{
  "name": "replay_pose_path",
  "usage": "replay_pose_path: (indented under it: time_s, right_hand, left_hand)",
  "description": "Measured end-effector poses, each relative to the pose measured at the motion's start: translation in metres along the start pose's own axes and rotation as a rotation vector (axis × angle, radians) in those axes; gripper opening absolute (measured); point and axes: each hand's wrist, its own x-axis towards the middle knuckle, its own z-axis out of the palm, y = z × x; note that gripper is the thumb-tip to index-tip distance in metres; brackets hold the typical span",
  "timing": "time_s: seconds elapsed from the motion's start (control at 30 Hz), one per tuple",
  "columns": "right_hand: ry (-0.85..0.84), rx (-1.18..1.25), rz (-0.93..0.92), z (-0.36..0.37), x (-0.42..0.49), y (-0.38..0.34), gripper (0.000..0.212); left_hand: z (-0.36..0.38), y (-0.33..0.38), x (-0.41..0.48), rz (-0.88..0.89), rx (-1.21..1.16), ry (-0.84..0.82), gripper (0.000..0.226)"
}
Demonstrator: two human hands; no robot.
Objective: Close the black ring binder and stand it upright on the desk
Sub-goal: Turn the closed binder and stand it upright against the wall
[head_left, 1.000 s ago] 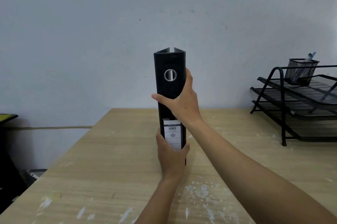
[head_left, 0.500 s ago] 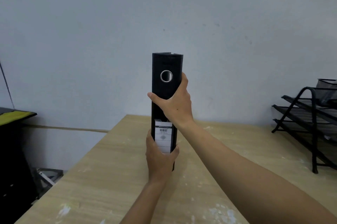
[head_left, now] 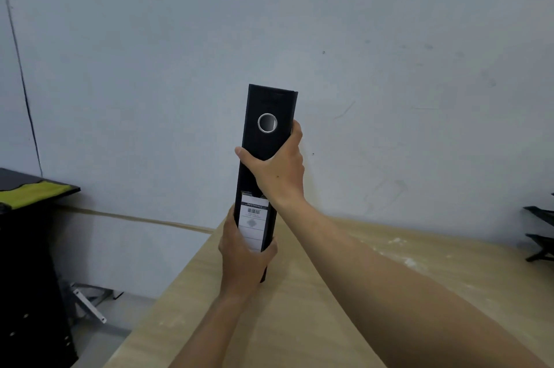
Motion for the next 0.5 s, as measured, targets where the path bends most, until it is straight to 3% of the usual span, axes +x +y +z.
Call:
replay_pose_path:
  time_s: [0.5]
  right_hand:
    - [-0.073,-0.081,-0.038,0.037,0.019,0.047,0.111]
  left_hand:
    - [0.006,-0.048,0.03,-0.044,-0.003,-0.117,0.098]
